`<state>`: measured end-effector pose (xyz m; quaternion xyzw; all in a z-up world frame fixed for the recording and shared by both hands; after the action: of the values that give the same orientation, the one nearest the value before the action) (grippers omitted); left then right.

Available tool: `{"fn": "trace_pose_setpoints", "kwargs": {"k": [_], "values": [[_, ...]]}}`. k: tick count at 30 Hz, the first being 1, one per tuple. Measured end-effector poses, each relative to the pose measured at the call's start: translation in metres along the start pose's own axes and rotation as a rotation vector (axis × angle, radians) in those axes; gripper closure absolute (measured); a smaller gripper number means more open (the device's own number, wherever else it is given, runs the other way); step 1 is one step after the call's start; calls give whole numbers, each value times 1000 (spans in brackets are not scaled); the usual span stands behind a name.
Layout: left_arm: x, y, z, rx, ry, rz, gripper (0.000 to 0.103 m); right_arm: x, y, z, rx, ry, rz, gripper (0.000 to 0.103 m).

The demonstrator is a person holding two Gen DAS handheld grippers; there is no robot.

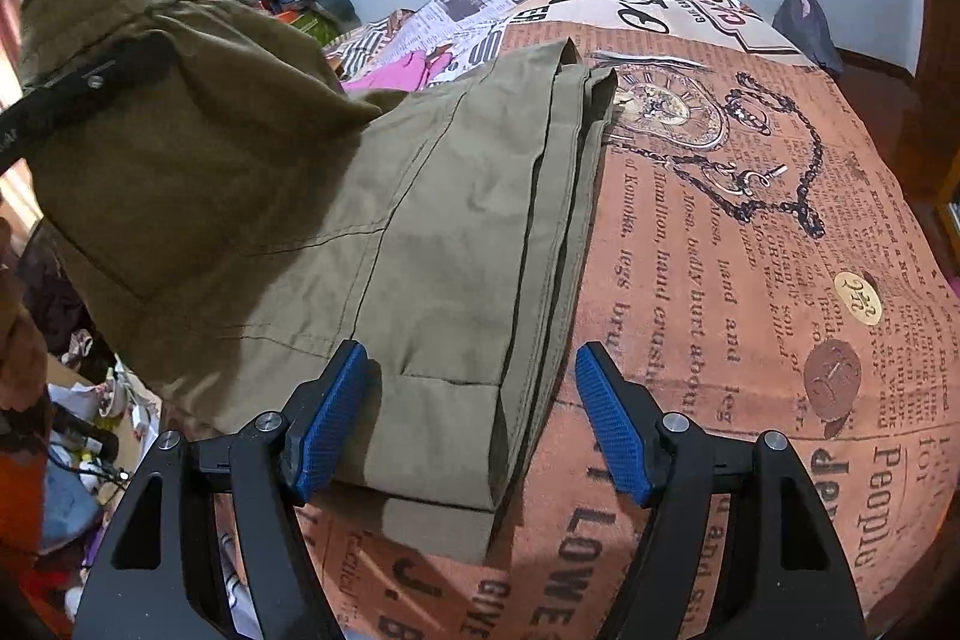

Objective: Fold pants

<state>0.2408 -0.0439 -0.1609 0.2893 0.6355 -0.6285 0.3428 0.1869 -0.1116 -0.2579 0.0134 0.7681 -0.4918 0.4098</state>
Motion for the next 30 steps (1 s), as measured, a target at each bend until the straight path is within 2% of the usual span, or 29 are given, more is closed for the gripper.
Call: {"fn": "trace_pose_setpoints", "kwargs": {"k": [9,15,18,20,21,22,24,30], "values": [[31,29,50,54,96,-111,75,11,-25,26,54,45,36,34],[62,51,67,87,113,-221,75,13,-40,41,100,51,49,34],[72,57,72,88,120,-250,73,13,-46,46,119,50,56,34],[73,58,74,88,124,-253,69,13,-48,48,125,53,60,34],[74,57,77,107,121,-262,59,14,-49,49,127,57,61,34],[75,57,79,128,113,-272,42,14,-50,50,128,61,62,34],[75,53,83,179,81,-290,28,15,-51,51,128,63,62,34],[76,45,81,222,29,-321,28,15,-50,48,121,65,62,35]]}}
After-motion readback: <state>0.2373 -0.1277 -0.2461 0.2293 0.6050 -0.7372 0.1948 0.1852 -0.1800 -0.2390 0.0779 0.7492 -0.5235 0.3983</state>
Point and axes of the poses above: each gripper's, at about its wrist camera, not at the fingertips, and y roughly the way its jaws point, z to its right, x to its underside, the point moved 10 cm from there along y, roughly the way its jaws point, and after that the axes turned 14 degrees about -y, right-handed, at the moved point
